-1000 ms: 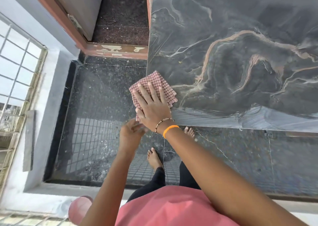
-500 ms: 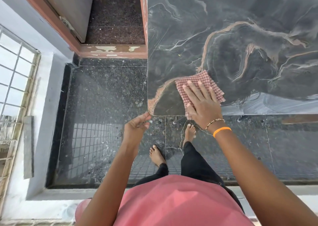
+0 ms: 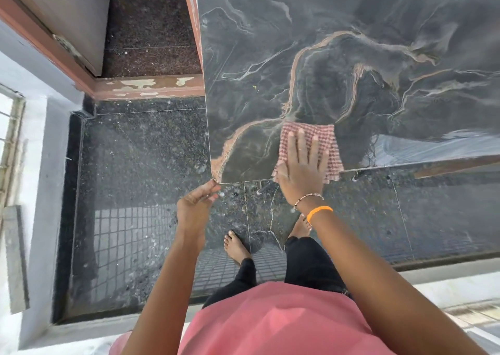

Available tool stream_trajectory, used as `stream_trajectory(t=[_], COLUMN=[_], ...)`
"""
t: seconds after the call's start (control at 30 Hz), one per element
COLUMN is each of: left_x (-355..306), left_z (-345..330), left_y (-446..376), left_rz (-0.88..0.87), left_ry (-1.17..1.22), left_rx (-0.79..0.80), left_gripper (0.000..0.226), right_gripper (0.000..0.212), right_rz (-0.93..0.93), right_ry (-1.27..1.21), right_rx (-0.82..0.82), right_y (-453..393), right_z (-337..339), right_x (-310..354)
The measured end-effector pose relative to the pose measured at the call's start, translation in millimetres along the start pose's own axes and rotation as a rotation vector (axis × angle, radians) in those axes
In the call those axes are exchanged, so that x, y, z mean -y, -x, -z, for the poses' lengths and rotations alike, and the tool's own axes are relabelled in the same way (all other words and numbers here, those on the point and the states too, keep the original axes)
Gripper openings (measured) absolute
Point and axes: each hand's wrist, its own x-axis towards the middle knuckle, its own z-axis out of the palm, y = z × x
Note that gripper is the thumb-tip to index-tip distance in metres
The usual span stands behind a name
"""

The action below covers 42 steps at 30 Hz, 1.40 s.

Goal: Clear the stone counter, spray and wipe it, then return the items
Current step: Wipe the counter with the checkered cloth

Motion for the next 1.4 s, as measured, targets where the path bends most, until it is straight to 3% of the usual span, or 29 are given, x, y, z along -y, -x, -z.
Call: stream_trajectory(t=[0.17, 0.3, 0.4, 0.5, 0.73, 0.9, 1.03, 1.17, 1.23, 1.4], left_x=[2, 7, 14, 20, 18, 17, 9, 6, 7, 10], left_z=[-16, -31, -58, -98, -191, -222, -234, -238, -233, -210], left_y=[6, 14, 23, 37, 64, 68, 66, 67, 66, 62], left_rz=[-0.028, -0.026, 0.013, -0.026, -0.394, -0.652, -0.699, -0.739, -0.748, -0.67], left_ry=[0.063, 0.048, -0.101, -0.241, -0.706, -0.9, -0.902, -0.884, -0.893, -0.893], left_rx=[-0.143, -0.2, -0.113, 0.011, 0.268, 0.275, 0.237, 0.148, 0.066, -0.105], left_gripper=[0.038, 0.037, 0.028, 0.025, 0.019, 0.021, 0.022, 0.024, 0.025, 0.021], right_gripper=[0.065, 0.069, 0.069, 0.069, 0.07, 0.067, 0.067, 0.063, 0.061, 0.064], right_rz=[0.365, 0.723, 0.782, 0.718, 0.433, 0.132, -0.132, -0.38, -0.417, -0.099], right_ry=[0.027, 0.11, 0.127, 0.133, 0.141, 0.041, -0.085, -0.248, -0.27, -0.189], right_rx=[0.035, 0.045, 0.037, 0.007, 0.014, 0.003, -0.041, -0.136, -0.145, -0.056], right_y=[7, 9, 4, -3, -28, -49, -56, -50, -46, -31], right_z=[-5, -5, 2, 12, 37, 48, 57, 50, 44, 33], right_x=[45, 16, -23, -72, -205, -288, -336, -307, -275, -204])
